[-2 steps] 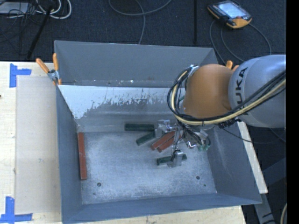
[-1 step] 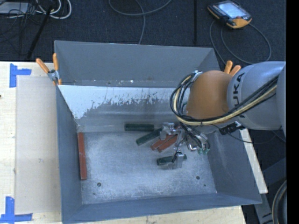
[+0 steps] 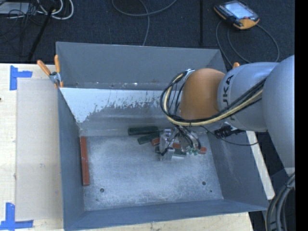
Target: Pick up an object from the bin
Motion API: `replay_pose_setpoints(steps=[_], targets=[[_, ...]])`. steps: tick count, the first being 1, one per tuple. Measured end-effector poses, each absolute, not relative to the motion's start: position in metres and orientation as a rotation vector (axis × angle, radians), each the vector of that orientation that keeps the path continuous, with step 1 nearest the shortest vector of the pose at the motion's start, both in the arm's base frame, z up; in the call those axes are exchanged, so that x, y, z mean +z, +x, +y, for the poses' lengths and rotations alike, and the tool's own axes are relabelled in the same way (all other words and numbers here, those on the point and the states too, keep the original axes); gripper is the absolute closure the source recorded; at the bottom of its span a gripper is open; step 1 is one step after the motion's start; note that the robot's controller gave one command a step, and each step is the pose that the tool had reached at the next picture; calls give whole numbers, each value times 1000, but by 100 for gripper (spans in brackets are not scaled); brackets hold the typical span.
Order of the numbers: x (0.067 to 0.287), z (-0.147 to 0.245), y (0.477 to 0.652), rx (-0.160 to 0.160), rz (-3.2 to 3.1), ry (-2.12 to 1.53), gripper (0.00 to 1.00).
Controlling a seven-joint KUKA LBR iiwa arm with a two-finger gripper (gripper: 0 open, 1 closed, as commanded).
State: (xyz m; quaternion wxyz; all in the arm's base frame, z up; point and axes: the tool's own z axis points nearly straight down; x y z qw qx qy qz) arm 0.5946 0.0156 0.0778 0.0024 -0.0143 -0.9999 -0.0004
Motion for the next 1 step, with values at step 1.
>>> replay_pose_setpoints(steps=[1], targets=[[77, 15, 595, -1, -3141, -46, 0]])
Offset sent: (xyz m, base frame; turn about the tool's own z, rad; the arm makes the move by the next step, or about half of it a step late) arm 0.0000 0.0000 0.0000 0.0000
